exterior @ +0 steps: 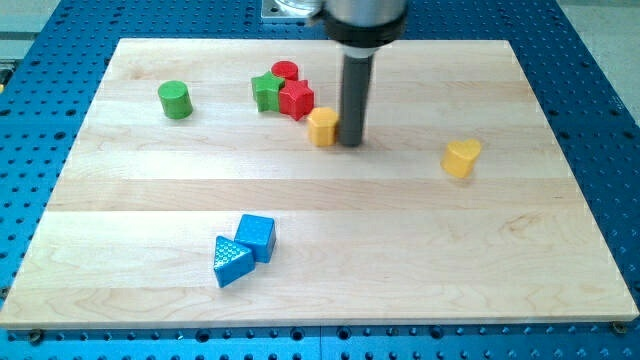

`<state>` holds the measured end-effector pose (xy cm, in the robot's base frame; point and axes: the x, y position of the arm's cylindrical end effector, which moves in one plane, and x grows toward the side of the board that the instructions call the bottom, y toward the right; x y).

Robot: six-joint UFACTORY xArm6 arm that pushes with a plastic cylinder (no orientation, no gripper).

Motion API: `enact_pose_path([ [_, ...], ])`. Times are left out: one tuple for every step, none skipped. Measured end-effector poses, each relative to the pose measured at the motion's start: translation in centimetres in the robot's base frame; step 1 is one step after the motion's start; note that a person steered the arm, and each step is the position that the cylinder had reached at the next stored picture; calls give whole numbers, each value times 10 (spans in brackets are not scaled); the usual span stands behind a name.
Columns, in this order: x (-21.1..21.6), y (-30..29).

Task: Place the hexagon below the green star

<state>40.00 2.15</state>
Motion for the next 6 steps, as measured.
enact_pose_path([
  [2, -26],
  [-4, -30],
  [18, -93],
  [-7, -96],
  [-14, -77],
  [25, -66],
])
